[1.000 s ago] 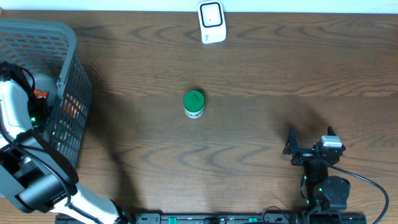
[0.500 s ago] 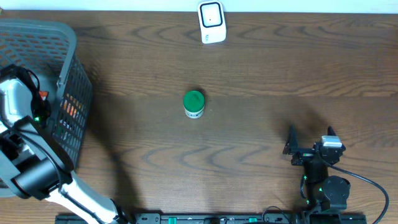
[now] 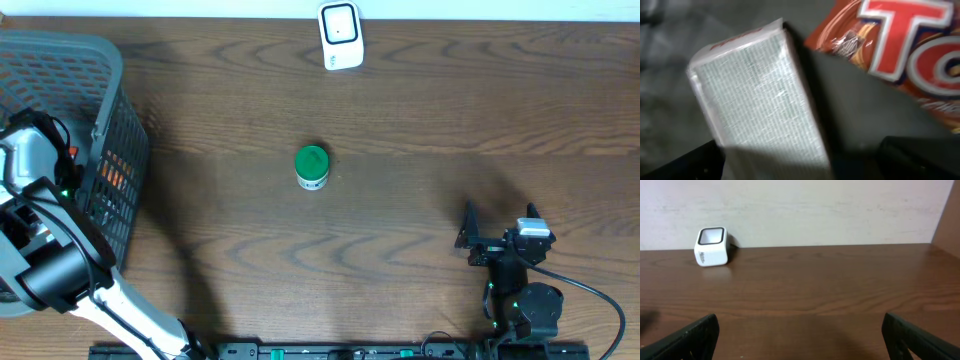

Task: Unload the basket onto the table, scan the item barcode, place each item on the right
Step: 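Grasp the white Panadol box with the left gripper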

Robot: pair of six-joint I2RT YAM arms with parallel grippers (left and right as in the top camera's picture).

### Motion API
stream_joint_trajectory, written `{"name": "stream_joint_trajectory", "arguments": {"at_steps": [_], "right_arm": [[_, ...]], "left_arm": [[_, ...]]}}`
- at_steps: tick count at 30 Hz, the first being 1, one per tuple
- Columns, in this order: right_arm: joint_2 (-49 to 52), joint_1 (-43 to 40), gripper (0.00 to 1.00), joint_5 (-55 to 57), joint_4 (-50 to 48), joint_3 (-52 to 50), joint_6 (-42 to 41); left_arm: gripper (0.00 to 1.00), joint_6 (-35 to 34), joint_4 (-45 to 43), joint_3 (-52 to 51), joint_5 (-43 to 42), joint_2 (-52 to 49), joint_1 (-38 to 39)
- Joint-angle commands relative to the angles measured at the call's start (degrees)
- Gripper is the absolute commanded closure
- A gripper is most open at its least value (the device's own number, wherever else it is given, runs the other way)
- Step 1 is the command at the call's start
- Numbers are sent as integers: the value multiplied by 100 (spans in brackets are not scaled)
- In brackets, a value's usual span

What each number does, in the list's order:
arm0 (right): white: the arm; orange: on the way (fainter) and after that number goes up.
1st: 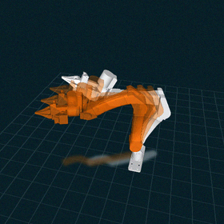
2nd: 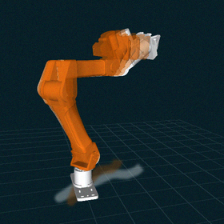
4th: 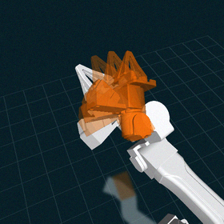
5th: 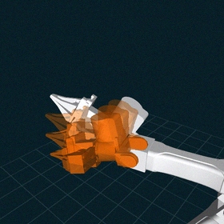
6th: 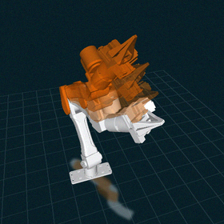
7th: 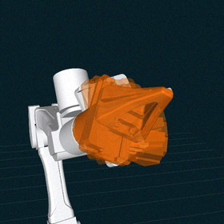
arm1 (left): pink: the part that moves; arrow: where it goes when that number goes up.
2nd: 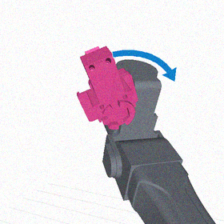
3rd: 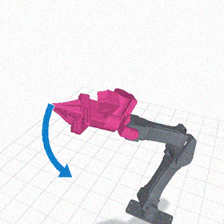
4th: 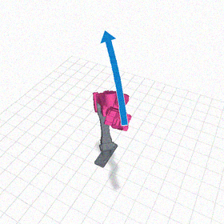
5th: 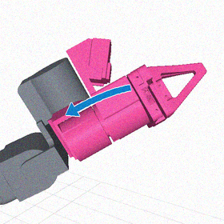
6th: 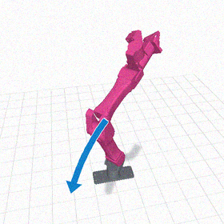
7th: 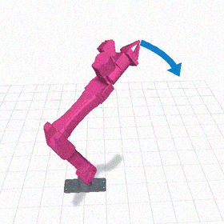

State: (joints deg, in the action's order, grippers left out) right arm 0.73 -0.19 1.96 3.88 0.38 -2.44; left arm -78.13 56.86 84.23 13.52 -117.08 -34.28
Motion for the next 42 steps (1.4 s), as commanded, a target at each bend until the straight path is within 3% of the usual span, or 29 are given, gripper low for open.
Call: {"name": "stream_joint_trajectory", "arguments": {"at_steps": [1, 9, 11, 15, 20, 29, 42], "right_arm": [[-7, 63, 1, 33, 22, -7, -72], [-7, 63, 1, 33, 22, -7, -72], [-7, 63, 1, 33, 22, -7, -72], [-7, 63, 1, 33, 22, -7, -72], [-7, 63, 1, 33, 22, -7, -72], [-7, 63, 1, 33, 22, -7, -72], [-7, 63, 1, 33, 22, -7, -72]], "left_arm": [[3, 52, -269, -581, -35, -284, -4], [4, 55, -1099, -1480, -39, -284, -4], [12, 52, -1139, -1567, -39, -284, -4], [19, 210, -1161, -1565, -61, -275, -7], [38, 452, -1158, -1471, -107, -267, -7], [38, 730, -1163, -1294, -496, 249, -11], [39, 1106, -1320, -986, -817, 2590, -11]]}}
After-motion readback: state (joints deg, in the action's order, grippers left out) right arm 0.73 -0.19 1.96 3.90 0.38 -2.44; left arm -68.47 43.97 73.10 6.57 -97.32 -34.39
